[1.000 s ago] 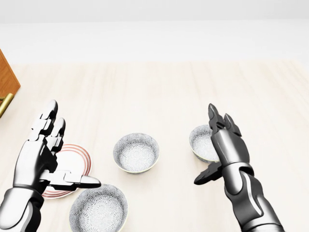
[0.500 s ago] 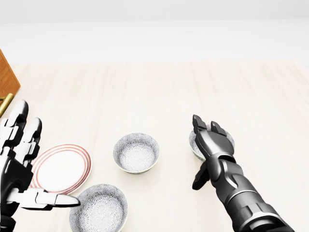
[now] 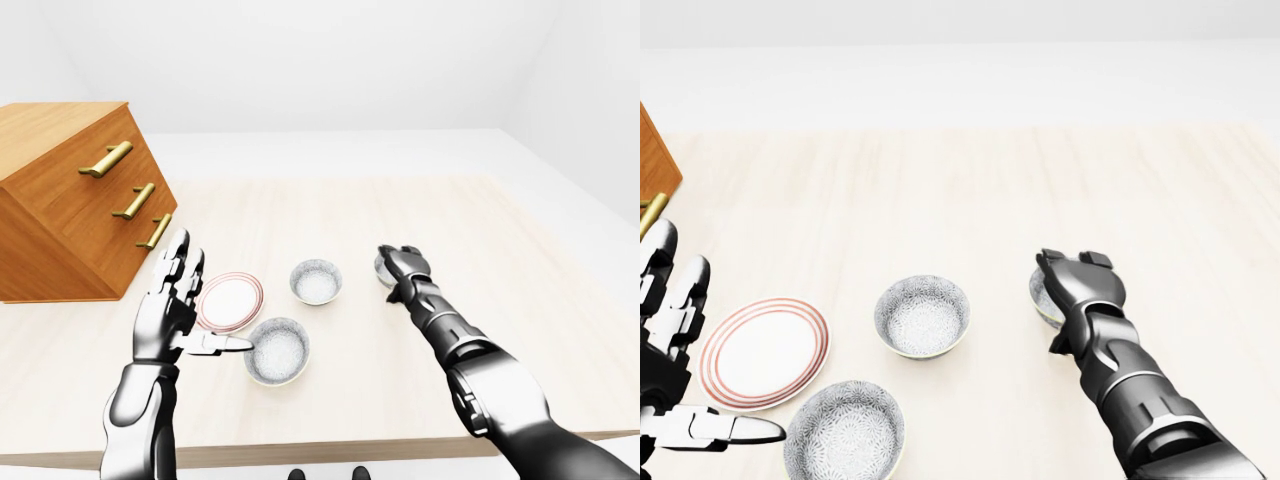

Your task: Stack the bowl at the front on the bowl in the middle.

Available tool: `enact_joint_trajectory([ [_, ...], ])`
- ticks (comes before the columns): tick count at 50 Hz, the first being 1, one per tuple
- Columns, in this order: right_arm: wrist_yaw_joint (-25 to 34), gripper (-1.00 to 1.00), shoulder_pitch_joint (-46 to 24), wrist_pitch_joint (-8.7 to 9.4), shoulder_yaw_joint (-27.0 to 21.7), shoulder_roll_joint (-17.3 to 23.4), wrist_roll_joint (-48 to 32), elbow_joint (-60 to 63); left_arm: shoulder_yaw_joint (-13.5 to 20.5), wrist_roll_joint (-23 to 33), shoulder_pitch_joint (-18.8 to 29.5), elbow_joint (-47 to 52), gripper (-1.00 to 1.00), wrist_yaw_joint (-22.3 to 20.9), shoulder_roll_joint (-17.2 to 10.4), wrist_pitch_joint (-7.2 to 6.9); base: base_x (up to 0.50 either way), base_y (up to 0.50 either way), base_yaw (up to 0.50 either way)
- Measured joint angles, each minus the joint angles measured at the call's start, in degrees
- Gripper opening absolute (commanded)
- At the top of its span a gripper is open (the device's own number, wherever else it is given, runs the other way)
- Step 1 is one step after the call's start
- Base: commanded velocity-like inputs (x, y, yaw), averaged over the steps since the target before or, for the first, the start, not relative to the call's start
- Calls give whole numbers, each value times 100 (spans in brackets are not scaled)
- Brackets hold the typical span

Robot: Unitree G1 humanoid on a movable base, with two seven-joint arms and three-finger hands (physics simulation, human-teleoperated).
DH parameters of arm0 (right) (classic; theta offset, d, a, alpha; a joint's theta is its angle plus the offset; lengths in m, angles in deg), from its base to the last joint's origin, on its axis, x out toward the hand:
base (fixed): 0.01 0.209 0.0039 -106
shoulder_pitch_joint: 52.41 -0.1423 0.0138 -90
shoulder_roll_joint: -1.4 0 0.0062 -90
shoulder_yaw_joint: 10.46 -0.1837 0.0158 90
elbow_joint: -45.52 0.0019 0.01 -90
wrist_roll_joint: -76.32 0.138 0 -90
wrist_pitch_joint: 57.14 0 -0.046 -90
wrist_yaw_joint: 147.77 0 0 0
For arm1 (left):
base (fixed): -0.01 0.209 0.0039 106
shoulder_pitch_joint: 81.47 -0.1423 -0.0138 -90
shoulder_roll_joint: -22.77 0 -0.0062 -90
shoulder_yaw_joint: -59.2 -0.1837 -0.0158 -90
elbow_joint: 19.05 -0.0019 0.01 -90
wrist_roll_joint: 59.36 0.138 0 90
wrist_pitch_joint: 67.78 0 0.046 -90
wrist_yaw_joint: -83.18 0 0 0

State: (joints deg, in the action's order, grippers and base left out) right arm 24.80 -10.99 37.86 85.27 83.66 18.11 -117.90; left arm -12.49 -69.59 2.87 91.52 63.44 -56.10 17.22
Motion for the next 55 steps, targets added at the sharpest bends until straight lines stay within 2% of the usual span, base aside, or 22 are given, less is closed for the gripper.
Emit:
enact_joint_trajectory([
  [4,-39,-100,-155,0,-18,-3,-46,-7,13,-20,-8,-33,100,-10,-1,0,0,0,0],
  [33,-532,-100,-74,-12,-75,111,-315,161,1,-69,-39,-246,100,-13,3,0,0,0,0],
  [39,-425,-100,206,-61,-82,142,-412,1063,-3,-76,-41,-255,100,-5,3,0,0,0,0],
  [45,-46,-100,776,-171,-89,69,-623,2510,-2,-77,-32,-232,100,8,-2,0,0,0,0],
  [49,232,-100,1186,-308,-70,-36,-779,3460,-3,-73,-23,-218,100,18,-6,0,0,0,0],
  [55,573,-100,1808,-616,47,-278,-996,4714,-8,-64,-19,-185,100,27,-7,0,0,0,0],
])
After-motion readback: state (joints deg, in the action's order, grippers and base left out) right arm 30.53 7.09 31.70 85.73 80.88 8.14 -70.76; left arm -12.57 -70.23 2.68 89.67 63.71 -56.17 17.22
